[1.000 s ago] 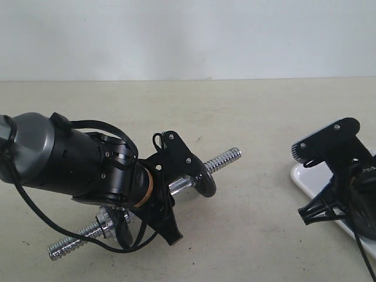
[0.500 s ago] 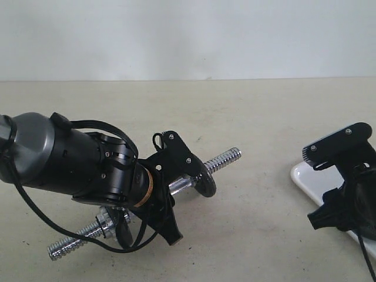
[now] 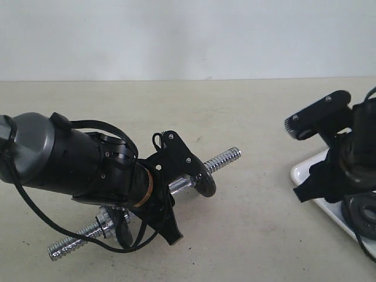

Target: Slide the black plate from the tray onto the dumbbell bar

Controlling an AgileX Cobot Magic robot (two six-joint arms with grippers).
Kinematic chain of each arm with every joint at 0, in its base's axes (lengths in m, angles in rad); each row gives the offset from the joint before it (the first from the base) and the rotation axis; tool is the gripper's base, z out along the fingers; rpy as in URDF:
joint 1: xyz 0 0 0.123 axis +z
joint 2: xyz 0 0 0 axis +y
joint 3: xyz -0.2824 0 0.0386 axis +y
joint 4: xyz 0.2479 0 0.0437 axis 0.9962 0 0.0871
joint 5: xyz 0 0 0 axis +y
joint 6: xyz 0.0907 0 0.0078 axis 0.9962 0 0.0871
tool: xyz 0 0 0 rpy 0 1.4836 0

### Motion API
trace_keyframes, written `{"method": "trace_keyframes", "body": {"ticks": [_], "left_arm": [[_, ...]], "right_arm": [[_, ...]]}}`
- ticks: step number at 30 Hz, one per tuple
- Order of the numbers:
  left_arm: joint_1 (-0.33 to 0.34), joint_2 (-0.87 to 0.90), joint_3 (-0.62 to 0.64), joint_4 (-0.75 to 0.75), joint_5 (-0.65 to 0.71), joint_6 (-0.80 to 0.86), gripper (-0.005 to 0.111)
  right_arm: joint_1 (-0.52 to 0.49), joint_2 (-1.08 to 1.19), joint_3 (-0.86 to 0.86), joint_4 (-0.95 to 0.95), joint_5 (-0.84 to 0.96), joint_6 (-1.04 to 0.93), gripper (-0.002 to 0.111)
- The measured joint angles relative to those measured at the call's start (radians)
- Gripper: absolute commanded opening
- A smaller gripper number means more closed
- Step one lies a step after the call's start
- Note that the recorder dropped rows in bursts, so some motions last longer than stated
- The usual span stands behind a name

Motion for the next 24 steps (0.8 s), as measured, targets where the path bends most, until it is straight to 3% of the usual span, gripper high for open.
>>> {"method": "trace_keyframes", "body": {"ticks": [5,10,12,17,24], "left_arm": [[0.000,0.000,0.000,0.000,0.000,0.000,0.004],[0.000,0.000,0.000,-0.007,0.000,0.000,0.004],[0.000,0.000,0.000,-0.011,0.000,0.000,0.004],[0.000,0.000,0.000,-0.012,0.000,0.000,0.004],[0.000,0.000,0.000,-0.012,0.000,0.000,0.004]], "right_arm": [[-0.159,-0.088,-0.025,0.156,-0.097,-0.202,0.057],[-0.328,-0.138,-0.033,0.491,-0.178,-0.546,0.057],[-0.415,-0.138,-0.033,0.665,-0.179,-0.746,0.057],[-0.567,-0.120,-0.033,0.831,-0.139,-0.948,0.057],[-0.585,-0.120,-0.033,0.825,-0.134,-0.964,0.057]]}}
